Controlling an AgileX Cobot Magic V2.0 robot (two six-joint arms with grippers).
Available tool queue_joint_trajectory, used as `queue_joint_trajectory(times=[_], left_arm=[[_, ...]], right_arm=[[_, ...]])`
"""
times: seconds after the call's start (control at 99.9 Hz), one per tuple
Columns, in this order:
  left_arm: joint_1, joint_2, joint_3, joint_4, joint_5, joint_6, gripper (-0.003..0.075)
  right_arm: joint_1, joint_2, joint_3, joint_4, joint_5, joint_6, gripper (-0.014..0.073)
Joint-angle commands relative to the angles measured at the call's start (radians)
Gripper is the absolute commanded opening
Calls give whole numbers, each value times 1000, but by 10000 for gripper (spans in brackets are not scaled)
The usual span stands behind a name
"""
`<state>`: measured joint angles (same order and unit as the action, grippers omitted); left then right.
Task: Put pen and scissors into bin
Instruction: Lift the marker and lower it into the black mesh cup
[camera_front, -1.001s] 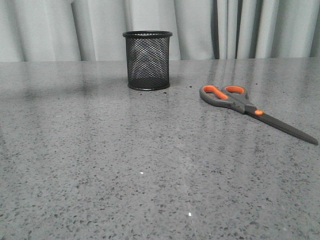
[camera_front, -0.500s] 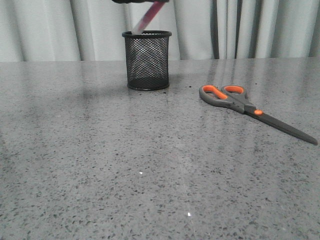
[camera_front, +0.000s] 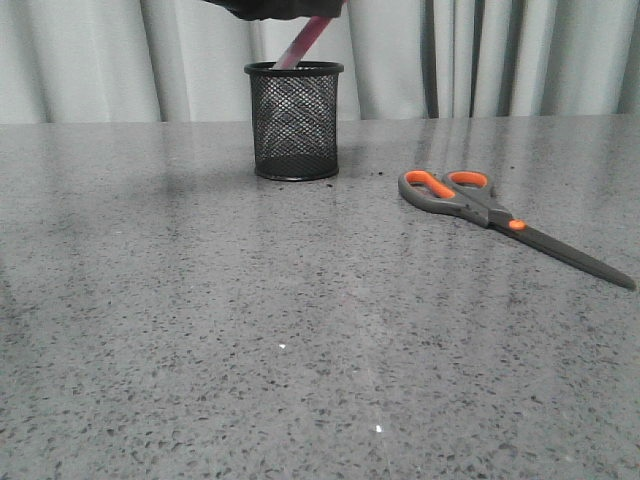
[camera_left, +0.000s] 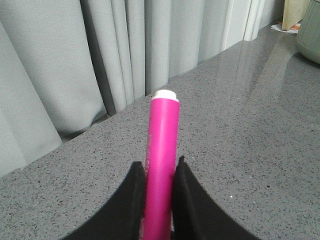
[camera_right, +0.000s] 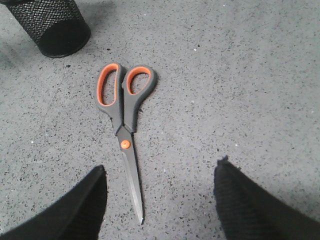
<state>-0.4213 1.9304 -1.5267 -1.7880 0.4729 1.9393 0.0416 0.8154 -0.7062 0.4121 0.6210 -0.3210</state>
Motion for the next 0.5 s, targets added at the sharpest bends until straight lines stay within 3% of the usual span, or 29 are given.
queue_joint_trajectory(times=[0.0,0.18,0.25,0.38,0.49], left_arm=[[-7,-57,-35,-29,36,2,53],[-7,-57,-35,-47,36,2,382],[-7,-59,-35,-53,36,2,454],[-1,-96,-35,-38,39,2,425],[15,-163,-35,40,37,2,289]], right_arm=[[2,2,-37,5,-49,-9,421],[2,2,-37,5,-47,-9,421],[2,2,-37,5,-47,-9,421],[2,2,-37,5,-47,-9,421],[2,2,-37,5,-47,-9,421]])
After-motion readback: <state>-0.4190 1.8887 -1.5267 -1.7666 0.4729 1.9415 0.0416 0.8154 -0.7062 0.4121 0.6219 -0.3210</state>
